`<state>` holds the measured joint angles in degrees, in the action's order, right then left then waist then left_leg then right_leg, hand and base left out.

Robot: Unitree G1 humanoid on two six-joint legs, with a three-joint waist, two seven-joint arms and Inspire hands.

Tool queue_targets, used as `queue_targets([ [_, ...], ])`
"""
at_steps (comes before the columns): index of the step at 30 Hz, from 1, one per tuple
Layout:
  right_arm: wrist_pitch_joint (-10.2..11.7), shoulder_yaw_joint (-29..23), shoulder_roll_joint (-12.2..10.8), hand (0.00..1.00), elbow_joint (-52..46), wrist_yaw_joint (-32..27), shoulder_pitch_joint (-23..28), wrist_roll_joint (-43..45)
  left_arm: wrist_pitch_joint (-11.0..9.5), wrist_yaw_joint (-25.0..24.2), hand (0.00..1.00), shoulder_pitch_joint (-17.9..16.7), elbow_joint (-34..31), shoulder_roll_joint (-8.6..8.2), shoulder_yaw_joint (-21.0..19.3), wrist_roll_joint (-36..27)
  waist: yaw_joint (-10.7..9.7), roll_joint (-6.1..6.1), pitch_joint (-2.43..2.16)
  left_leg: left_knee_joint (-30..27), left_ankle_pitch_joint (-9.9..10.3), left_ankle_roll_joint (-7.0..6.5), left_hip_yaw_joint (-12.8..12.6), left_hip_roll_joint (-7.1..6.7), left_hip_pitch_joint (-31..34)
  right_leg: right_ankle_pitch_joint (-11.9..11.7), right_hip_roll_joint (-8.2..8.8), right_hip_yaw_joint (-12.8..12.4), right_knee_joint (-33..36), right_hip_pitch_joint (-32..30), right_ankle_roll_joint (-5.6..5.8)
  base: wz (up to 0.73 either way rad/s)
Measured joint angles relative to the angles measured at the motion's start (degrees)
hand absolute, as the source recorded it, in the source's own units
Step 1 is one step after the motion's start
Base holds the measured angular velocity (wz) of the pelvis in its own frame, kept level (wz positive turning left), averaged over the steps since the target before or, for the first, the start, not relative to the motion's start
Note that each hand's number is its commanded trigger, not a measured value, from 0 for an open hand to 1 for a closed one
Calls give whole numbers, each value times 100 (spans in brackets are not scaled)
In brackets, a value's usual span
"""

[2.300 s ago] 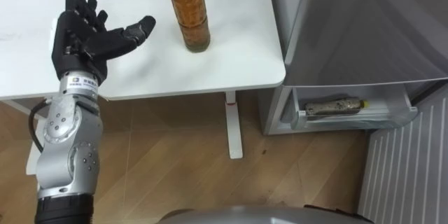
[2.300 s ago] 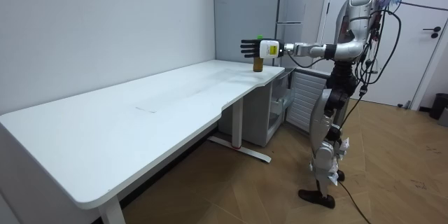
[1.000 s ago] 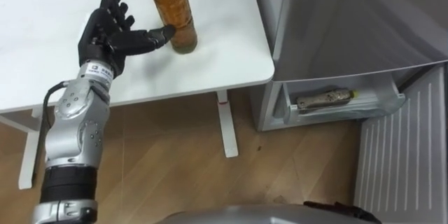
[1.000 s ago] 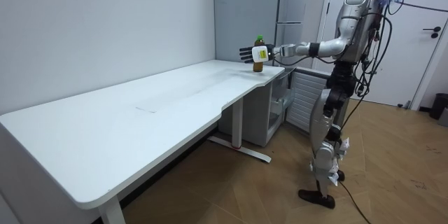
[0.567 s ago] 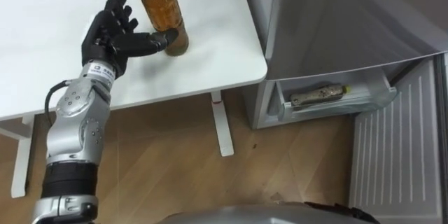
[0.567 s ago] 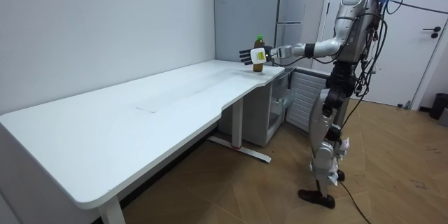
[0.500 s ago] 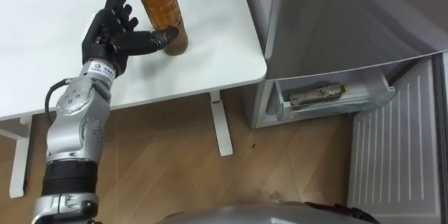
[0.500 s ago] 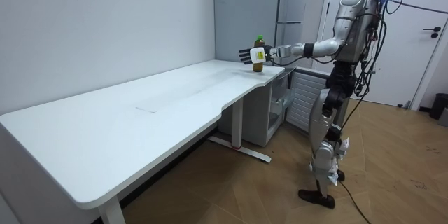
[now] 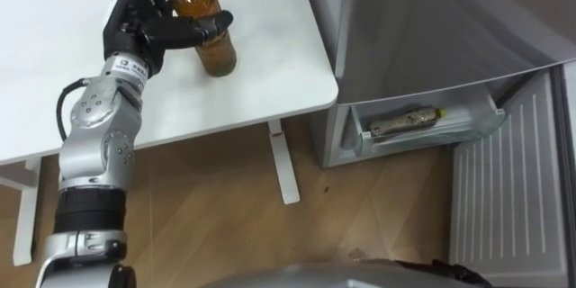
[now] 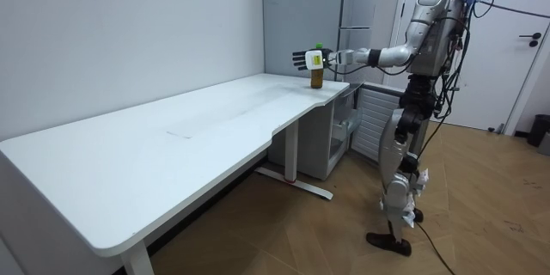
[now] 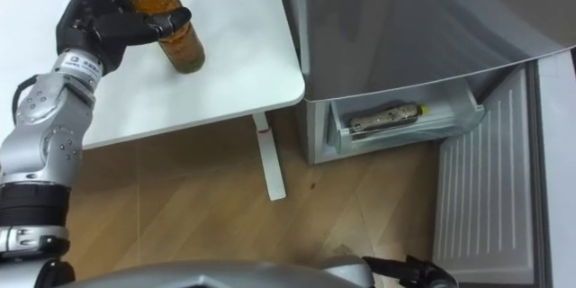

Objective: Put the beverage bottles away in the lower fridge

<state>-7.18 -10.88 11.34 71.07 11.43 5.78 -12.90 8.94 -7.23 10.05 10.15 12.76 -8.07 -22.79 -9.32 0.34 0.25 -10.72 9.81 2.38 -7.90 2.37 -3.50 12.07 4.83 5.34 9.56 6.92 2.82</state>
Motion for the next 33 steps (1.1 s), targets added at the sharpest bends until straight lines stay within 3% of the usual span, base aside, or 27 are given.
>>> queue_targets([
  [10, -40, -168, 11, 0, 15, -9, 59, -2, 49, -71, 0, 14, -8, 0, 2, -2, -41, 85, -15, 13, 35, -17, -82, 16, -97, -18, -5, -74, 33, 39, 13, -4],
  [20, -41, -157, 3, 0, -1, -31, -23, -1, 50, -106, 0, 25, -5, 3, 87, -18, -137, 53, 6, 28, 36, -18, -171, 16, -111, -18, -5, -174, 18, -4, 13, -4],
  [22, -43, -156, 2, 0, 0, -44, -24, 0, 50, -112, 8, 25, -5, 4, 148, -17, -133, 39, 14, 28, 36, -18, -182, 16, -112, -18, -6, -189, 18, -9, 13, -2],
  [23, -43, -156, 1, 0, -1, -48, -24, 0, 53, -125, 29, 25, -5, 4, 157, -17, -133, 34, 17, 28, 36, -18, -188, 16, -112, -18, -6, -194, 18, -11, 13, -4],
  [26, -43, -153, -3, 0, 25, -66, -19, -2, 70, -182, 53, 25, -2, 3, 171, -18, -140, 22, 25, 28, 37, -18, -217, 17, -115, -18, -5, -214, 18, -19, 14, -3],
  [27, -43, -154, -2, 0, 30, -75, -16, -2, 74, -205, 82, 25, 2, 3, 172, -18, -141, 21, 25, 28, 38, -18, -221, 17, -115, -18, -6, -216, 18, -20, 14, 0],
  [28, -43, -155, -2, 0, 52, -84, -15, -4, 75, -212, 98, 25, 15, 3, 172, -17, -143, 21, 25, 28, 39, -18, -222, 18, -117, -18, -6, -217, 18, -20, 14, 0],
  [33, -44, -153, -3, 0, 62, -142, -20, -2, 75, -240, 100, 25, 148, 3, 222, -15, -141, 27, 21, 27, 39, -18, -224, 18, -118, -17, -6, -217, 18, -21, 15, 0],
])
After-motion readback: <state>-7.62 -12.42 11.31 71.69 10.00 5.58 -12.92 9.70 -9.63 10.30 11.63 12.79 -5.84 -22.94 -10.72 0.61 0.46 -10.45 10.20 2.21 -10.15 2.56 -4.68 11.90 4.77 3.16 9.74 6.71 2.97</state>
